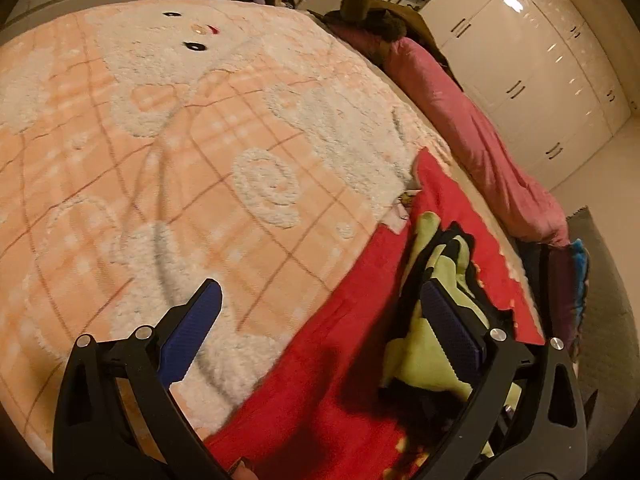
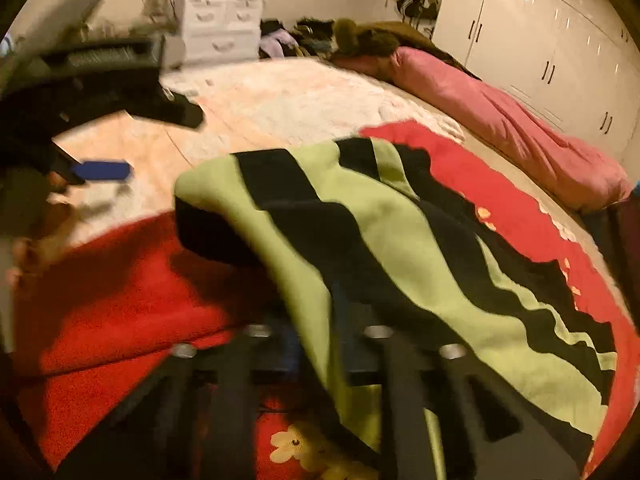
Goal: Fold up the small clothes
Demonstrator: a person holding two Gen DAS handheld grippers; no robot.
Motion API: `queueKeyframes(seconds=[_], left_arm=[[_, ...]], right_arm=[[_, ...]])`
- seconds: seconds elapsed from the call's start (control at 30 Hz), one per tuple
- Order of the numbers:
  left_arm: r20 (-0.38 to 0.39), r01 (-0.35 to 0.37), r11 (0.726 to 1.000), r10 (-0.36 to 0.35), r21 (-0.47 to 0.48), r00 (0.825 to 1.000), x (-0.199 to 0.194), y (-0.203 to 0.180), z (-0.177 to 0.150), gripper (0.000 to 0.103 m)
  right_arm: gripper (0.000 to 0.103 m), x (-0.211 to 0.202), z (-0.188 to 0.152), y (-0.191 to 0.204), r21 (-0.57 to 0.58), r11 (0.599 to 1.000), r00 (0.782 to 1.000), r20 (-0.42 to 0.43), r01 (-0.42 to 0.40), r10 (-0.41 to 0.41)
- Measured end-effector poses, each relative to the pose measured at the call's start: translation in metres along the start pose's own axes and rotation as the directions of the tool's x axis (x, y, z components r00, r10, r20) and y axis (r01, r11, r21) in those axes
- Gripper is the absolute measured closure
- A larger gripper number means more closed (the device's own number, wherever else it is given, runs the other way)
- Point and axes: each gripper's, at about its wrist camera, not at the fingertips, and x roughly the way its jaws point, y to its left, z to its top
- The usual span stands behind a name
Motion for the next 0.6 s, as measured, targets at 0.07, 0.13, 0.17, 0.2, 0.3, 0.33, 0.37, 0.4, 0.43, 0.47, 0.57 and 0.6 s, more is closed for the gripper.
queueKeyframes(seconds=[0.07, 0.13, 0.17, 0.2, 0.3, 0.33, 0.37, 0.4, 0.43, 0.47, 0.57, 0.6], left_arm=[[-0.019, 0.068, 0.998, -0.069, -0.017, 0.997, 0.004, -0.005, 0.008, 0.010], [-0.033, 0.119, 0.993, -0.120, -0.018, 0.992, 0.007, -0.011, 0.015, 0.010], [-0.059, 0.153, 0.988, -0.154, -0.015, 0.986, 0.013, -0.018, 0.020, 0.010], [-0.094, 0.187, 0.982, -0.187, -0.007, 0.978, 0.020, -0.024, 0.024, 0.010], [-0.226, 0.252, 0.967, -0.237, 0.039, 0.945, 0.049, -0.047, 0.030, 0.010], [-0.262, 0.253, 0.966, -0.231, 0.054, 0.937, 0.058, -0.053, 0.031, 0.010], [-0.301, 0.245, 0.967, -0.214, 0.069, 0.929, 0.069, -0.059, 0.031, 0.010], [-0.332, 0.245, 0.967, -0.208, 0.075, 0.920, 0.076, -0.063, 0.030, 0.010], [-0.368, 0.256, 0.964, -0.213, 0.073, 0.905, 0.085, -0.068, 0.028, 0.010], [-0.382, 0.265, 0.962, -0.220, 0.069, 0.897, 0.089, -0.070, 0.027, 0.011], [-0.416, 0.302, 0.953, -0.262, 0.033, 0.871, 0.102, -0.075, 0.022, 0.021], [-0.426, 0.312, 0.950, -0.278, 0.009, 0.861, 0.107, -0.075, 0.020, 0.030]], right_arm=[[0.095, -0.004, 0.000, -0.004, -0.002, 0.999, 0.999, 0.015, -0.036, 0.036], [0.095, -0.007, -0.002, -0.011, 0.033, 0.996, 0.997, 0.025, -0.077, 0.077], [0.095, -0.007, -0.003, -0.016, 0.056, 0.993, 0.995, 0.032, -0.101, 0.099], [0.095, -0.008, -0.004, -0.016, 0.064, 0.992, 0.994, 0.037, -0.108, 0.106], [0.095, -0.013, -0.006, -0.015, 0.067, 0.991, 0.992, 0.052, -0.117, 0.113], [0.096, -0.014, -0.007, -0.014, 0.063, 0.991, 0.992, 0.052, -0.119, 0.116], [0.096, -0.016, -0.008, -0.014, 0.064, 0.990, 0.991, 0.055, -0.124, 0.121], [0.096, -0.017, -0.008, -0.016, 0.068, 0.989, 0.990, 0.061, -0.133, 0.129], [0.096, -0.018, -0.009, -0.017, 0.074, 0.988, 0.989, 0.065, -0.138, 0.134], [0.096, -0.020, -0.010, -0.017, 0.079, 0.987, 0.988, 0.068, -0.143, 0.137], [0.096, -0.023, -0.010, -0.020, 0.097, 0.983, 0.986, 0.076, -0.154, 0.147], [0.096, -0.024, -0.011, -0.021, 0.103, 0.982, 0.985, 0.079, -0.158, 0.150]])
